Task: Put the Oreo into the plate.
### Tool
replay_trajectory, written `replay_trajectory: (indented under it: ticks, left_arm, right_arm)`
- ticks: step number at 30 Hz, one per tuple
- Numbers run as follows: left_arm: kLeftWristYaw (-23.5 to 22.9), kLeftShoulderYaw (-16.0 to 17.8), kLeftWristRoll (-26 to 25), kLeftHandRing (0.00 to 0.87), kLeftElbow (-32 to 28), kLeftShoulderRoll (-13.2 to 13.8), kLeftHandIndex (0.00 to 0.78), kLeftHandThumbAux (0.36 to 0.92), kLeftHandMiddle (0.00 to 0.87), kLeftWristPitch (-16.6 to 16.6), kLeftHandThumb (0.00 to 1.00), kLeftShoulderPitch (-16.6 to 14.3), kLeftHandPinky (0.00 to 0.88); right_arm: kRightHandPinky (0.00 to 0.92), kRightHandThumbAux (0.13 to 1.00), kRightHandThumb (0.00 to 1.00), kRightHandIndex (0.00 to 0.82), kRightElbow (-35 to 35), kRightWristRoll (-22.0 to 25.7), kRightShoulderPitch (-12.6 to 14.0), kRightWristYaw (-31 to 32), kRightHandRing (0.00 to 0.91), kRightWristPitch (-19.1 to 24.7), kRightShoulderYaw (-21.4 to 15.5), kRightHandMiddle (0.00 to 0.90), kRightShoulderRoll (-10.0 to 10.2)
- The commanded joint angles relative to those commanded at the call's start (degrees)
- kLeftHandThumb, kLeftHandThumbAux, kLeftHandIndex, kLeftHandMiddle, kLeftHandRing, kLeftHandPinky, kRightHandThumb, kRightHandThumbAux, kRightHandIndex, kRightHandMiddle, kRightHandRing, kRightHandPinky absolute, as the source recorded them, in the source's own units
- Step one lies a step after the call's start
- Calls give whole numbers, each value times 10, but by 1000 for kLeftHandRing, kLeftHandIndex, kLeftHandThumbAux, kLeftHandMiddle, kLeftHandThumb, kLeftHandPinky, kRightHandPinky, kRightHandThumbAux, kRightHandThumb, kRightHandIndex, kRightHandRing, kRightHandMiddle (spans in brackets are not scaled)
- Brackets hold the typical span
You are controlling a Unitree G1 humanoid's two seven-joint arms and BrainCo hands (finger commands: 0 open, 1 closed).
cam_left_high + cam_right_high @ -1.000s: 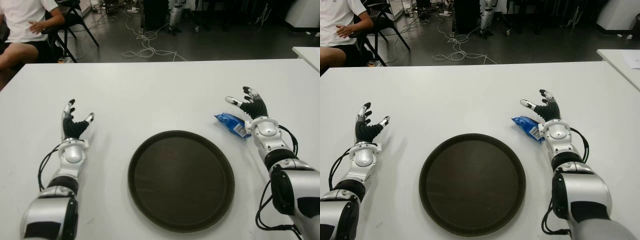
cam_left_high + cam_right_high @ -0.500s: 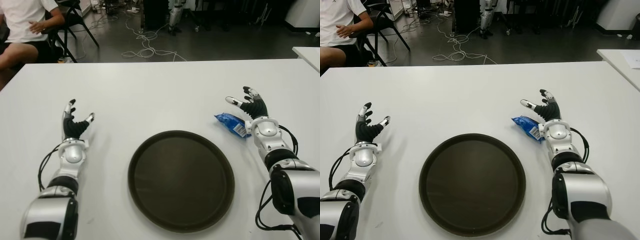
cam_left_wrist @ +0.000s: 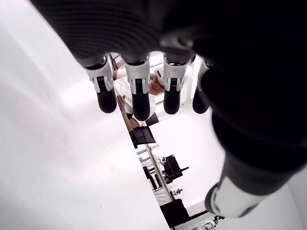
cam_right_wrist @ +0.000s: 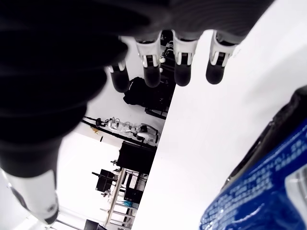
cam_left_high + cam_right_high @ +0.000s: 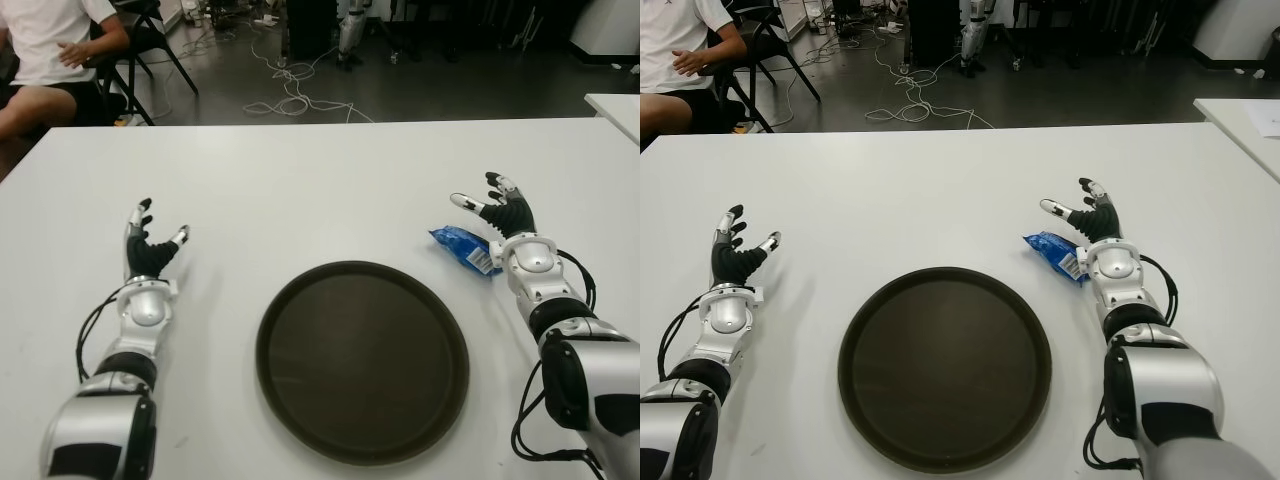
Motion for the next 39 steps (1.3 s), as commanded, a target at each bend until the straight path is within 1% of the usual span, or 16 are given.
replay_trajectory:
  ticks: [12,18,20,28,33,39]
  left_arm:
    - [-3,4,-5,82,0,-1,65,769,99,3,0,-1,65]
    - [-2,2,-2,88,0,1,67,776,103,4,0,-2,79]
    - [-4,2,-2,86,1,1,68,780,102,4,0,-2,81]
    - [-8,4,-5,69,1,1,58,791,83,2,0,-2,64]
    - [-11,7,-9,72,2,0,58,776,87,4,0,-3,64]
    - [-9,6,-7,76,3,0,58,767,91,5,0,-3,63]
  right_arm:
    - [26,680,0,107,0,3,-1,3,51,3,-3,89,1]
    - [34,689,0,108,0,1,-1,-1,55,3,-2,94,1]
    - [23,687,0,108,0,0,-1,-1,52,3,-1,91,1]
    - [21,674,0,104,0,3,-1,1,52,4,-4,87,2]
    - [28,687,0,114,0,6,-1,2,52,1,-7,91,3]
    - [28,676,0,106,-1,2,-2,-2,51,3,-4,88,3]
